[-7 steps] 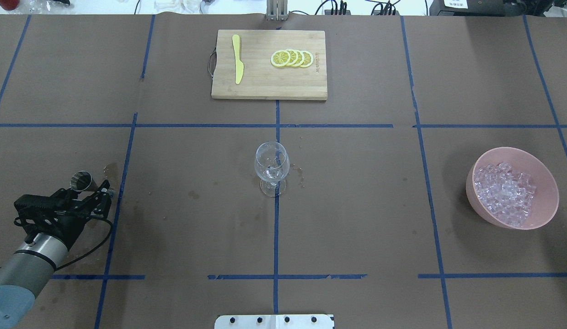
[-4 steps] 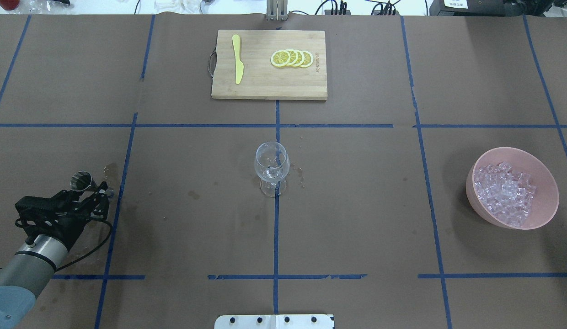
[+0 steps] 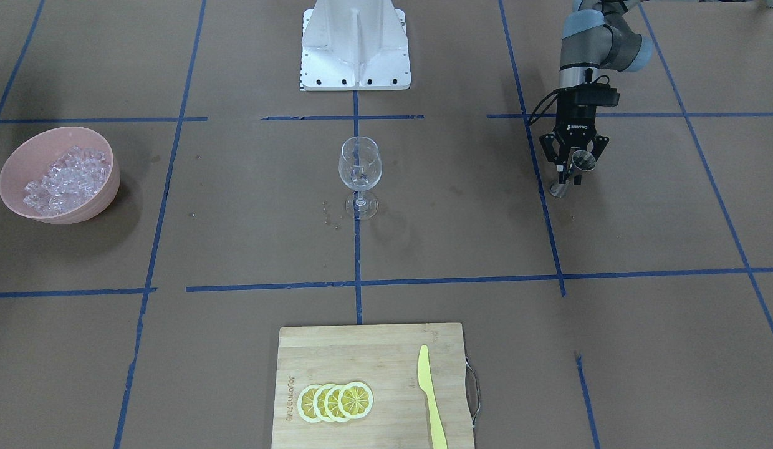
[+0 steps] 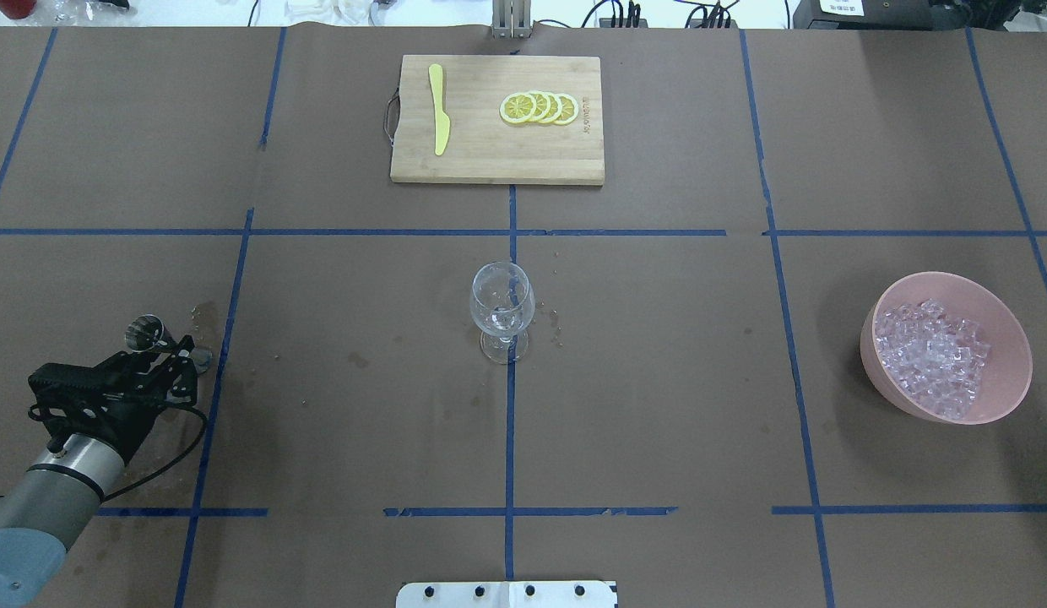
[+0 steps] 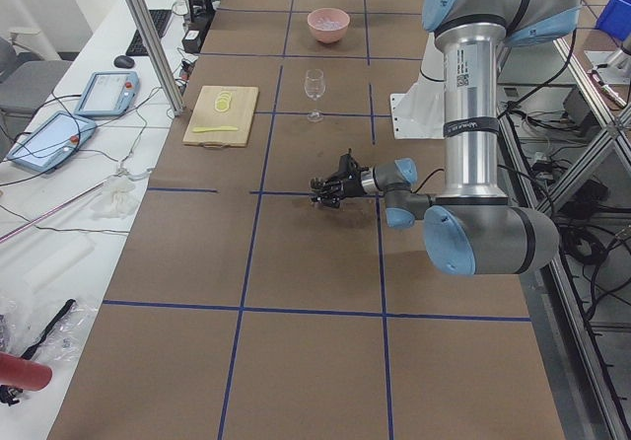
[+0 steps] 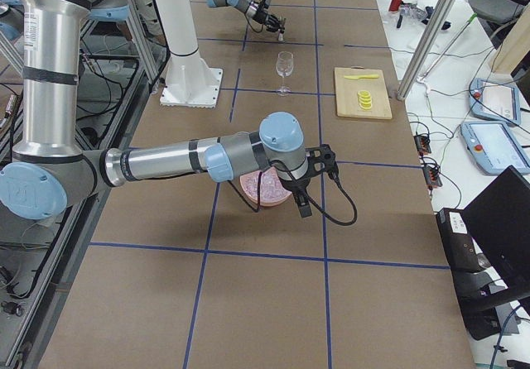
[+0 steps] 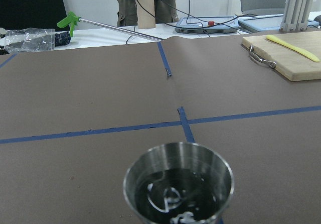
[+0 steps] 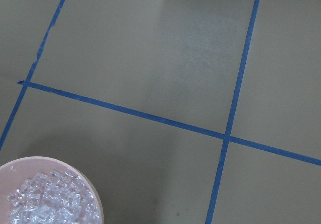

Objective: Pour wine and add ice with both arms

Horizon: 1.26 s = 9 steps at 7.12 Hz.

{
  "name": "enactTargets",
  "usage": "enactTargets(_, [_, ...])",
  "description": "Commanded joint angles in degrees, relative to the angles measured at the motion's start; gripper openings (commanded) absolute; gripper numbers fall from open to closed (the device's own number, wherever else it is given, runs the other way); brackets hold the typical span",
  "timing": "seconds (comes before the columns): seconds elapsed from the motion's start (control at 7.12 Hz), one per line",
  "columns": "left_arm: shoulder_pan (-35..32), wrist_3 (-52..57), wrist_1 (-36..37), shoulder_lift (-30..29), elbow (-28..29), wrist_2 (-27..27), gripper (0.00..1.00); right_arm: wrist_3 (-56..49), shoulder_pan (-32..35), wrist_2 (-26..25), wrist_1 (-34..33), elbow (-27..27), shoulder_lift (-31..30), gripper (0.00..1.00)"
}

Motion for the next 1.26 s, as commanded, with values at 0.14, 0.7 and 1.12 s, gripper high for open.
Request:
enactTargets(0.14, [-0.17,0.0,-0.35,0.35,-0.62,0.14,0.0,0.02,0.0,0.0,0.0,0.02,0.0,1.0])
enactTargets(0.7, [-0.62,7.06,-10.88,0.97,-0.71,0.14,0.0,0.02,0.0,0.0,0.18,-0.06,0.0,1.0])
enactTargets(1.12, [-2.79,35.35,-30.09,-0.44,-2.63,-3.86,0.0,0.02,0.0,0.0,0.26,-0.06,0.0,1.0])
